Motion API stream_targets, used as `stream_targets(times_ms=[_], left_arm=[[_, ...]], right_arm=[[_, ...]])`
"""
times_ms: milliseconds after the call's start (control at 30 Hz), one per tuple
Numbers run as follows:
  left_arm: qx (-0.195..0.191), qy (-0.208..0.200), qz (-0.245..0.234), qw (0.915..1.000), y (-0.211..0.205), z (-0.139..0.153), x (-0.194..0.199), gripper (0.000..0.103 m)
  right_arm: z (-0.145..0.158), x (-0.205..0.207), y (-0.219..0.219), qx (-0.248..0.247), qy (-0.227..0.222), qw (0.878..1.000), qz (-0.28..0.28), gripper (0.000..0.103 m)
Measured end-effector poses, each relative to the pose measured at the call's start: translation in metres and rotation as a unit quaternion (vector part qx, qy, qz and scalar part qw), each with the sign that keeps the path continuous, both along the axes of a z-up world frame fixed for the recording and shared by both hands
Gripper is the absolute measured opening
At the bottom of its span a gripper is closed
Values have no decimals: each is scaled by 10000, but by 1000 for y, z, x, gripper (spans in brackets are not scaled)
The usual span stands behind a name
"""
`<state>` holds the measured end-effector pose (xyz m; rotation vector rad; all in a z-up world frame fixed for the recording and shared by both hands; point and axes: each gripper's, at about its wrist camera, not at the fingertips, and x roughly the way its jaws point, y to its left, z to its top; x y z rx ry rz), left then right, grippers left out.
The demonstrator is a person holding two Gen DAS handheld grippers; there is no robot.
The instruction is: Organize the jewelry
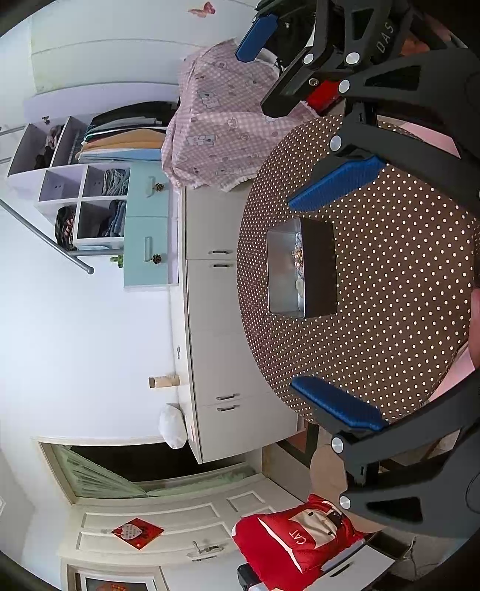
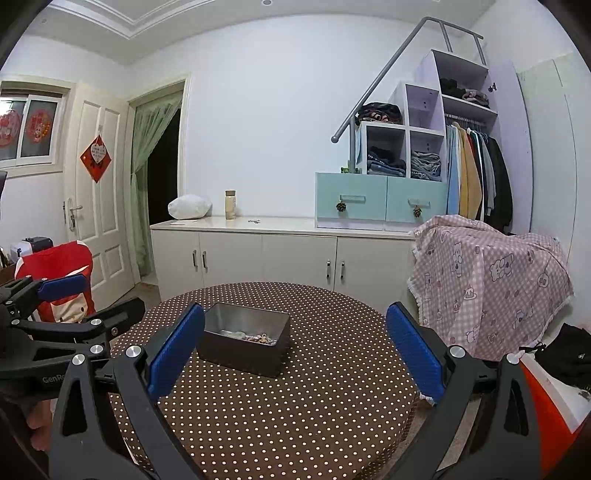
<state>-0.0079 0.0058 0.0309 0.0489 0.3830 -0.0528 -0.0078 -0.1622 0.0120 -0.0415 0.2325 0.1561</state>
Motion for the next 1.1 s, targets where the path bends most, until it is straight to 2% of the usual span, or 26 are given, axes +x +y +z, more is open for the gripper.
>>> stream_targets(times_ms=[1100], left_arm=[[0, 31, 61, 10000, -1, -3, 1, 90]], right_arm=[[0, -6, 1, 81, 32, 10000, 46, 95]])
